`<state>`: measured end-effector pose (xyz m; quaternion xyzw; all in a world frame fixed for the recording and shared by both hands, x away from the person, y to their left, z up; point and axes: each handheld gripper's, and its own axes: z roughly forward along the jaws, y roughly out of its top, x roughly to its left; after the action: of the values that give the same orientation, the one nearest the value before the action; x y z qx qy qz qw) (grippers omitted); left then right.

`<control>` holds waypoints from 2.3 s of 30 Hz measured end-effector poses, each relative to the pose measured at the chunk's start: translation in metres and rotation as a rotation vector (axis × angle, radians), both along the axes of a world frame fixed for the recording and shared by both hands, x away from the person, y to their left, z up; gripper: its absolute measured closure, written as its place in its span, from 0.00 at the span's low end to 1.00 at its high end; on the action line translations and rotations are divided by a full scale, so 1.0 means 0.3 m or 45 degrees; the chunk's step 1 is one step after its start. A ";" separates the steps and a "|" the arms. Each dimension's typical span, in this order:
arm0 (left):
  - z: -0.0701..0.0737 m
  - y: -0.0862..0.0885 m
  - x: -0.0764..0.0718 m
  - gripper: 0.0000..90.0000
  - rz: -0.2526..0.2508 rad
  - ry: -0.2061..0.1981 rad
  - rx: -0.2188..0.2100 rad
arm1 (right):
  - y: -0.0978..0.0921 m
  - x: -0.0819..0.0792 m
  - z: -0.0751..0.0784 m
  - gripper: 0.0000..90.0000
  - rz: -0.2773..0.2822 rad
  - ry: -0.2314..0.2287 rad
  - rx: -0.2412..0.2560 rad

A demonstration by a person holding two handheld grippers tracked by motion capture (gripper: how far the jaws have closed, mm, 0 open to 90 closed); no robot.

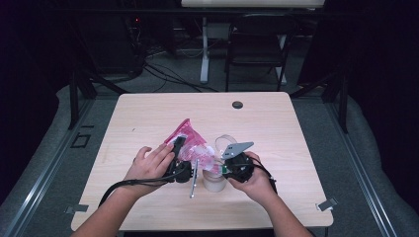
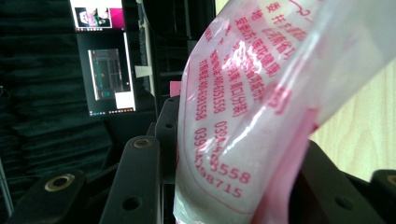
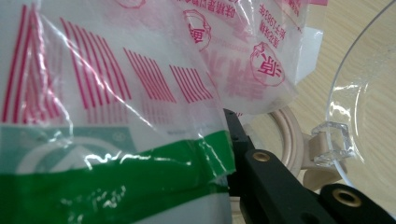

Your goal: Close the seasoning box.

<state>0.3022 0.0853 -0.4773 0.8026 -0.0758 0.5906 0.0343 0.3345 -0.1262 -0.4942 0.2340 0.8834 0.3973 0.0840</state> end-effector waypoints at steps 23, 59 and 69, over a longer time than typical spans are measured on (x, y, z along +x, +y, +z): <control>-0.013 0.029 -0.004 0.73 0.046 0.064 -0.085 | 0.011 -0.010 0.010 1.00 0.019 -0.013 0.020; -0.091 0.086 -0.009 0.79 0.093 0.184 -0.248 | 0.008 -0.016 0.031 0.77 0.007 -0.060 0.108; -0.100 0.102 -0.005 0.79 0.121 0.215 -0.266 | 0.004 -0.012 0.035 0.53 -0.039 -0.108 0.145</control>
<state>0.3005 0.1158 -0.5072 0.8442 0.0274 0.5266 0.0959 0.3310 -0.1251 -0.4836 0.2349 0.8512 0.4552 0.1142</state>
